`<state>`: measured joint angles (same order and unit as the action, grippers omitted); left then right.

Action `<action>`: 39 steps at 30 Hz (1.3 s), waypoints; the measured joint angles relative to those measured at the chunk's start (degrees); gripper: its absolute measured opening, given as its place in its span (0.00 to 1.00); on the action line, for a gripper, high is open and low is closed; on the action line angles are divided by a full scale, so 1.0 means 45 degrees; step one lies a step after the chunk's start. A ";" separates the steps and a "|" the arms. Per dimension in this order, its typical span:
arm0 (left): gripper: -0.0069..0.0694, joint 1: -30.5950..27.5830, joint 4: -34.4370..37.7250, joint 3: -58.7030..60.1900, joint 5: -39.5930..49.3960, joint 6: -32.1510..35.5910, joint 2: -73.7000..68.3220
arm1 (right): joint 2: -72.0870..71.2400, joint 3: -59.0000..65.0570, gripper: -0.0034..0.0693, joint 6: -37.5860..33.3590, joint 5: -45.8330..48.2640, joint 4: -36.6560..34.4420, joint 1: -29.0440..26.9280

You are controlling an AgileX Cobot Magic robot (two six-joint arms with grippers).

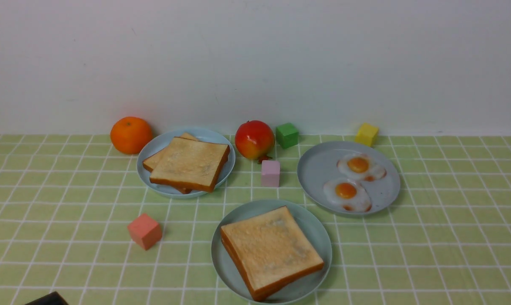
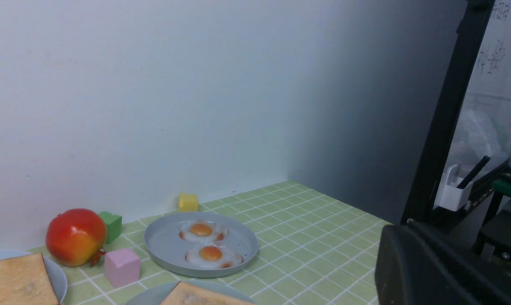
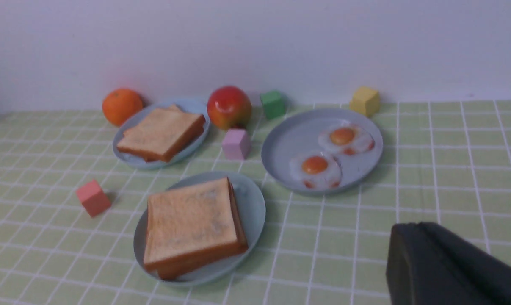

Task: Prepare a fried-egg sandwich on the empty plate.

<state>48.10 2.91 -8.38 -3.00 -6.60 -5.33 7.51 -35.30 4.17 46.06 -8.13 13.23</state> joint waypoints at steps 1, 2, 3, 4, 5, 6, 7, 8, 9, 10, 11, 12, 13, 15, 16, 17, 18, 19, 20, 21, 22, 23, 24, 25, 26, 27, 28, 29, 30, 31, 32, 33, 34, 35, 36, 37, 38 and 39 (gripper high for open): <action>0.07 0.0000 0.0000 0.0000 0.0058 -0.0012 0.0000 | 0.0031 0.0638 0.05 0.0000 -0.1048 -0.0113 0.0000; 0.07 0.0000 0.0000 0.0000 0.0058 -0.0012 0.0000 | 0.0047 0.1061 0.05 0.0000 -0.1589 -0.0159 0.0000; 0.07 0.0000 0.0000 0.0000 0.0058 -0.0012 0.0000 | 0.0085 0.1584 0.06 0.0000 -0.2571 -0.0220 0.0000; 0.07 0.0000 0.0000 0.0000 0.0058 -0.0012 0.0000 | 0.0085 0.1787 0.06 0.0000 -0.2723 -0.0233 0.0000; 0.07 0.0000 0.0000 0.0000 0.0058 -0.0012 0.0000 | 0.0110 0.2573 0.06 0.0000 -0.3951 -0.0285 0.0000; 0.07 0.0000 0.0000 0.0000 0.0058 -0.0012 0.0000 | 0.0110 0.3032 0.06 0.0000 -0.4387 -0.0302 0.0000; 0.07 0.0000 0.0000 0.0000 0.0058 -0.0012 0.0000 | 0.0110 0.3470 0.06 0.0000 -0.4861 -0.0300 0.0000; 0.07 0.0000 0.0000 0.0000 0.0058 -0.0012 0.0000 | 0.0110 0.3554 0.06 0.0000 -0.5008 -0.0300 0.0000; 0.07 0.0000 0.0000 0.0000 0.0058 -0.0012 0.0000 | 0.0110 0.4116 0.06 0.0000 -0.5381 -0.0300 0.0000; 0.07 0.0000 0.0000 0.0000 0.0058 -0.0012 0.0000 | 0.0123 0.4642 0.06 0.0000 -0.5549 -0.0300 0.0000; 0.07 0.0000 0.0000 0.0000 0.0058 -0.0012 0.0000 | 0.0123 0.4642 0.06 0.0000 -0.5572 -0.0300 0.0000; 0.07 0.0000 0.0000 0.0000 0.0058 -0.0012 0.0000 | 0.0123 0.5209 0.07 0.0000 -0.5636 -0.0300 0.0000; 0.07 0.0000 0.0000 0.0000 0.0058 -0.0012 0.0000 | 0.0123 0.5486 0.07 0.0000 -0.5652 -0.0300 0.0000; 0.07 0.0000 0.0000 0.0000 0.0058 -0.0012 0.0000 | 0.0123 0.5930 0.07 0.0000 -0.5683 -0.0046 0.0000; 0.07 0.0000 0.0000 0.0000 0.0058 -0.0012 0.0000 | 0.0123 0.6207 0.07 0.0000 -0.5739 0.0360 -0.0005; 0.07 0.0000 0.0000 0.0000 0.0072 -0.0012 0.0000 | 0.0047 0.6685 0.06 0.0098 -0.5946 0.0878 -0.0113; 0.07 0.0000 0.0000 0.0000 0.0072 -0.0012 0.0000 | 0.0030 0.6685 0.06 0.0114 -0.5976 0.0933 -0.0142; 0.07 0.0000 0.0000 0.0000 0.0072 -0.0012 0.0000 | -0.0153 0.7123 0.04 0.0164 -0.6276 0.1158 -0.0513; 0.07 0.0000 0.0000 0.0000 0.0072 -0.0012 0.0000 | -0.0236 0.7356 0.04 0.0178 -0.6402 0.1206 -0.0718; 0.07 0.0000 0.0000 0.0000 0.0072 -0.0012 0.0000 | -0.0498 0.7835 0.03 0.0178 -0.6700 0.1291 -0.1323; 0.07 0.0000 0.0000 0.0000 0.0072 -0.0012 0.0000 | -0.0538 0.7835 0.03 0.0164 -0.6701 0.1304 -0.1398; 0.07 0.0000 0.0000 0.0000 0.0072 -0.0012 0.0000 | -0.0867 0.8106 0.03 0.0090 -0.6602 0.1338 -0.1937; 0.07 0.0000 0.0000 0.0000 0.0072 -0.0012 0.0000 | -0.1052 0.8168 0.03 0.0056 -0.6492 0.1365 -0.2149; 0.07 0.0000 0.0000 0.0000 0.0072 -0.0012 0.0000 | -0.1301 0.8181 0.03 0.0023 -0.6273 0.1379 -0.2342; 0.07 0.0000 0.0000 0.0000 0.0072 -0.0012 0.0000 | -0.1533 0.8178 0.03 0.0010 -0.6063 0.1424 -0.2458; 0.07 0.0000 0.0000 0.0000 0.0072 -0.0012 0.0000 | -0.1572 0.8178 0.03 0.0010 -0.6011 0.1449 -0.2486; 0.07 0.0000 0.0000 0.0000 0.0072 -0.0012 0.0000 | -0.1700 0.8178 0.03 0.0005 -0.5894 0.1494 -0.2522; 0.07 0.0000 0.0000 0.0000 0.0067 -0.0012 0.0000 | -0.1792 0.8151 0.03 0.0005 -0.5689 0.1608 -0.2536; 0.07 0.0000 0.0000 0.0000 0.0067 -0.0012 0.0000 | -0.1804 0.8139 0.03 0.0005 -0.5605 0.1643 -0.2547; 0.07 0.0000 0.0000 0.0000 0.0080 -0.0012 0.0000 | -0.1804 0.8125 0.03 0.0005 -0.5548 0.1660 -0.2547; 0.07 0.0000 0.0000 0.0000 0.0080 -0.0012 0.0000 | -0.1804 0.8116 0.03 0.0005 -0.5506 0.1667 -0.2556; 0.07 0.0000 0.0000 0.0000 0.0080 -0.0012 0.0000 | -0.1804 0.8116 0.03 0.0005 -0.5506 0.1667 -0.2556; 0.07 0.0000 0.0000 0.0000 0.0067 -0.0012 0.0000 | -0.1804 0.8101 0.03 0.0005 -0.5465 0.1687 -0.2556; 0.07 0.0000 0.0014 0.0000 0.0082 -0.0012 0.0000 | -0.1804 0.8101 0.03 0.0005 -0.5454 0.1691 -0.2556; 0.07 0.0000 0.0014 0.0000 0.0082 -0.0012 0.0000 | -0.1804 0.8101 0.03 0.0005 -0.5439 0.1698 -0.2556; 0.07 0.0000 0.0014 0.0000 0.0082 -0.0012 0.0000 | -0.1804 0.8101 0.03 0.0005 -0.5427 0.1698 -0.2556; 0.07 0.0000 0.0014 0.0000 0.0082 -0.0012 0.0000 | -0.1804 0.8101 0.03 0.0005 -0.5427 0.1698 -0.2556; 0.07 0.0000 0.0014 0.0000 0.0082 -0.0012 0.0000 | -0.1804 0.8101 0.03 0.0005 -0.5409 0.1706 -0.2556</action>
<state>48.10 2.97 -8.38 -2.63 -6.65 -5.33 -0.61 1.16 4.20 21.72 -0.45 1.73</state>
